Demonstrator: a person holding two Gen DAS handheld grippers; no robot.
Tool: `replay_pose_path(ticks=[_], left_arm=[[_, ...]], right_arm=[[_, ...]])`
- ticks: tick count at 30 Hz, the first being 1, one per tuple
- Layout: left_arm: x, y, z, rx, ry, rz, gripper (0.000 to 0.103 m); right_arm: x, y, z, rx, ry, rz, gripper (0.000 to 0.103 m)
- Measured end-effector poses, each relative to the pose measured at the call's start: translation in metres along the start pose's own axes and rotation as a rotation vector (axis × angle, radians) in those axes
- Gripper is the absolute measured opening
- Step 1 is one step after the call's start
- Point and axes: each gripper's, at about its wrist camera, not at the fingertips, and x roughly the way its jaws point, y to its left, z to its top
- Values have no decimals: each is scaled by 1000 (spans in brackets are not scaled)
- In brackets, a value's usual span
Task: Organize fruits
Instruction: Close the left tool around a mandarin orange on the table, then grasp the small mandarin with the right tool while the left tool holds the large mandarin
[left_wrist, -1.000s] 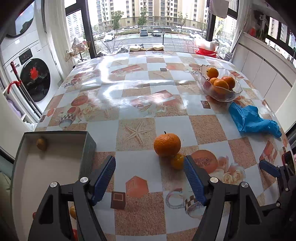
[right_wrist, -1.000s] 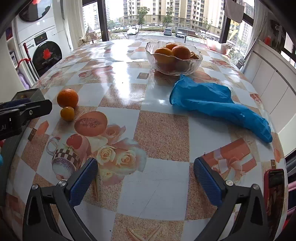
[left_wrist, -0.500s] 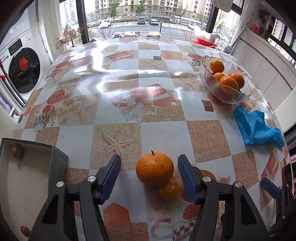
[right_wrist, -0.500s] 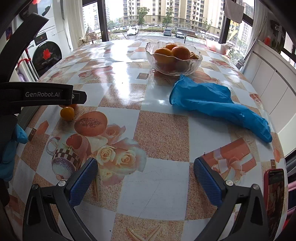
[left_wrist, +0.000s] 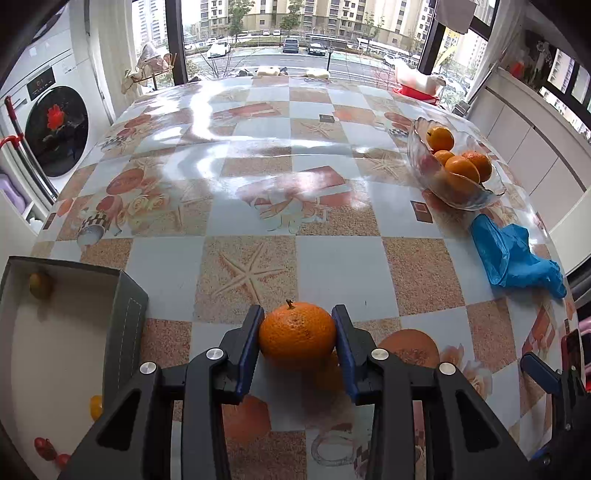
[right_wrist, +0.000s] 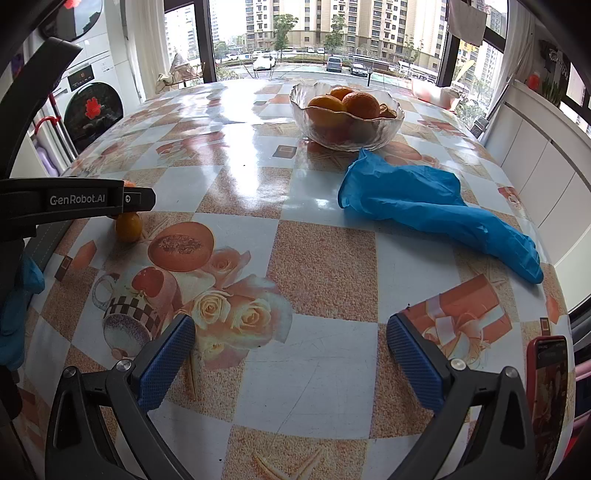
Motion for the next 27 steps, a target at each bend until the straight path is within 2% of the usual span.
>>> replay_pose_path(ticks=[9, 15, 18, 21, 27], left_arm=[[-44, 13, -50, 7, -86, 49, 40], [-57, 10, -94, 14, -101, 101, 40], [-55, 11, -111, 11, -89, 103, 40], [-58, 7, -116, 43, -99, 125, 40], [-60, 6, -119, 46, -107, 126, 40]], right_arm=[[0, 0, 0, 0, 0, 0, 103], [0, 0, 0, 0, 0, 0, 103], [0, 0, 0, 0, 0, 0, 103], [0, 0, 0, 0, 0, 0, 103], [0, 0, 0, 5, 1, -5, 103]])
